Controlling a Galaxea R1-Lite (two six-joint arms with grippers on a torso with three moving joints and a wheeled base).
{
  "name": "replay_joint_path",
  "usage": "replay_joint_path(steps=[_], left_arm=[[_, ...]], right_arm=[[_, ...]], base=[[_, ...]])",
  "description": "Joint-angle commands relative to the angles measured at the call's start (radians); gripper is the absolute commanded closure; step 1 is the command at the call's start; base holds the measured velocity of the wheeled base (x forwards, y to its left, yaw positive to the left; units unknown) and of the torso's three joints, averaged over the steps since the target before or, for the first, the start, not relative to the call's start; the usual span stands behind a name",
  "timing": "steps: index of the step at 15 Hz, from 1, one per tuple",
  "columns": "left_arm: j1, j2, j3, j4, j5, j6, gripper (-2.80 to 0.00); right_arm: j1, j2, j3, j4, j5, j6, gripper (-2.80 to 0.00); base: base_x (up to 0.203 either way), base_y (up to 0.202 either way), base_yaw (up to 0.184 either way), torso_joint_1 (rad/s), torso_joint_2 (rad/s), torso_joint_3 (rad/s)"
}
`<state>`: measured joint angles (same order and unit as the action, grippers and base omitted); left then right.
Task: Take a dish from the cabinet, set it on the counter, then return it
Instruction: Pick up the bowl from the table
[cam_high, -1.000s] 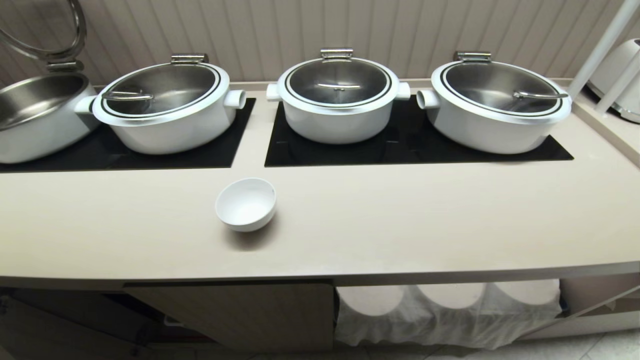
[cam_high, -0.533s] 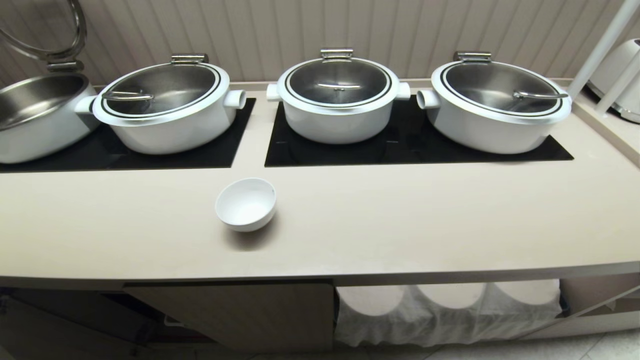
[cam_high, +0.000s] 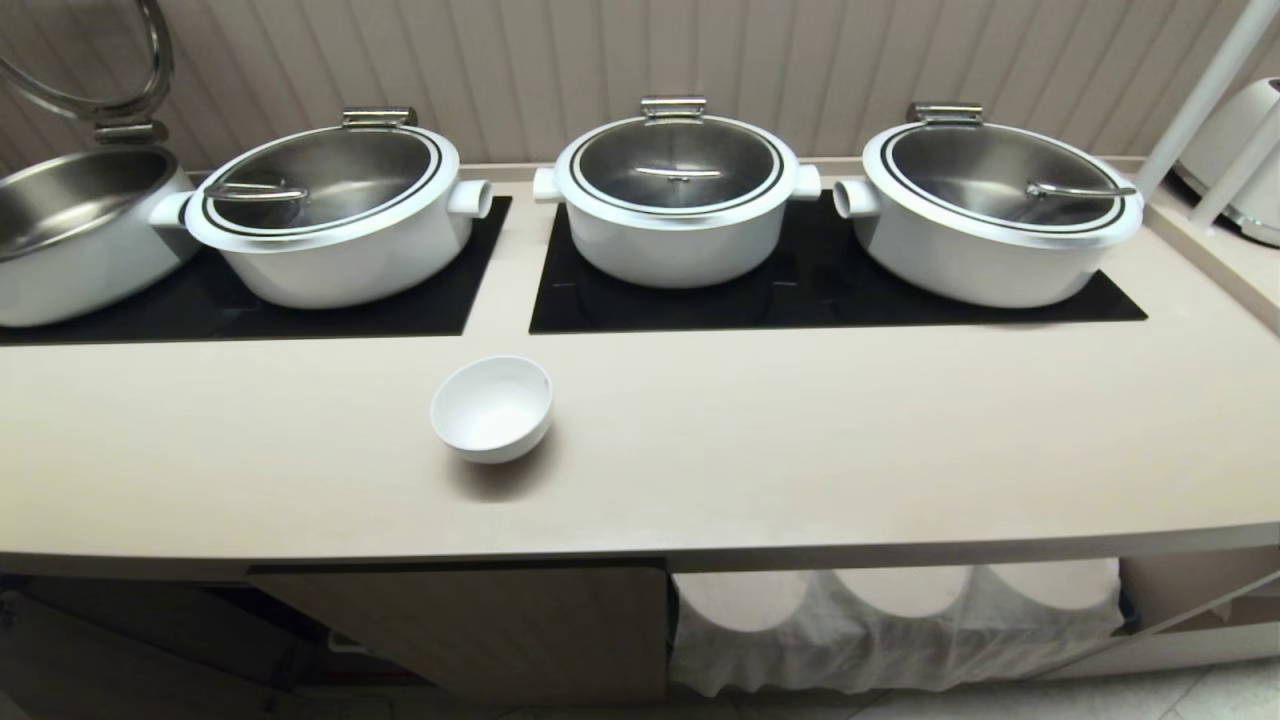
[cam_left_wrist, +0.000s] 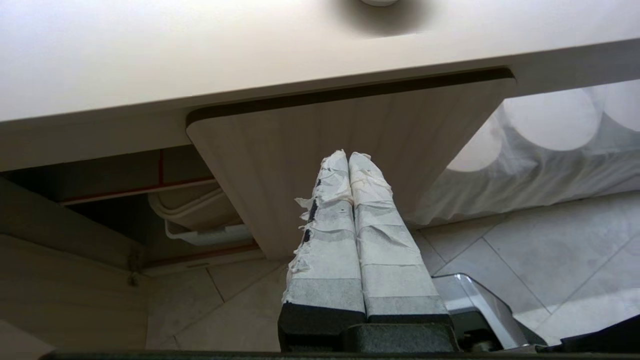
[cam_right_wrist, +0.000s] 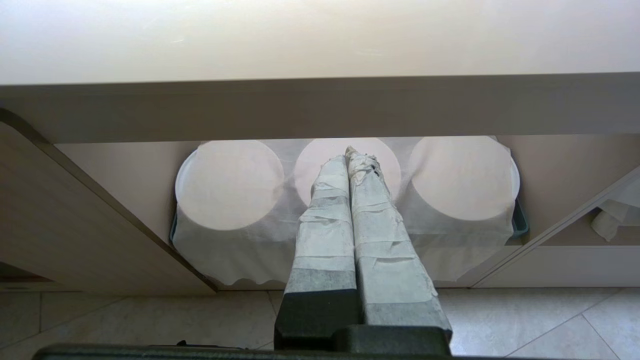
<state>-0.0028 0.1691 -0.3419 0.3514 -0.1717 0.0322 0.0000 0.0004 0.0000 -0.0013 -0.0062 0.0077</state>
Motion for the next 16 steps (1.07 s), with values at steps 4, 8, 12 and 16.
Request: replay_joint_path(steps=[4, 8, 12, 16], left_arm=[[-0.016, 0.324, -0.006, -0.179, 0.007, -0.040, 0.00], [-0.073, 0.470, -0.012, -0.265, 0.012, -0.045, 0.00], [-0.086, 0.686, -0.107, -0.325, 0.027, -0.073, 0.00], [-0.084, 0.915, -0.258, -0.330, 0.033, -0.094, 0.00]], right_arm=[[0.000, 0.000, 0.000, 0.000, 0.000, 0.000, 0.00], [0.000, 0.000, 0.000, 0.000, 0.000, 0.000, 0.00], [0.001, 0.000, 0.000, 0.000, 0.000, 0.000, 0.00], [0.000, 0.000, 0.000, 0.000, 0.000, 0.000, 0.00]], base=[[0.000, 0.000, 0.000, 0.000, 0.00, 0.000], [0.000, 0.000, 0.000, 0.000, 0.00, 0.000], [0.000, 0.000, 0.000, 0.000, 0.00, 0.000], [0.000, 0.000, 0.000, 0.000, 0.00, 0.000]])
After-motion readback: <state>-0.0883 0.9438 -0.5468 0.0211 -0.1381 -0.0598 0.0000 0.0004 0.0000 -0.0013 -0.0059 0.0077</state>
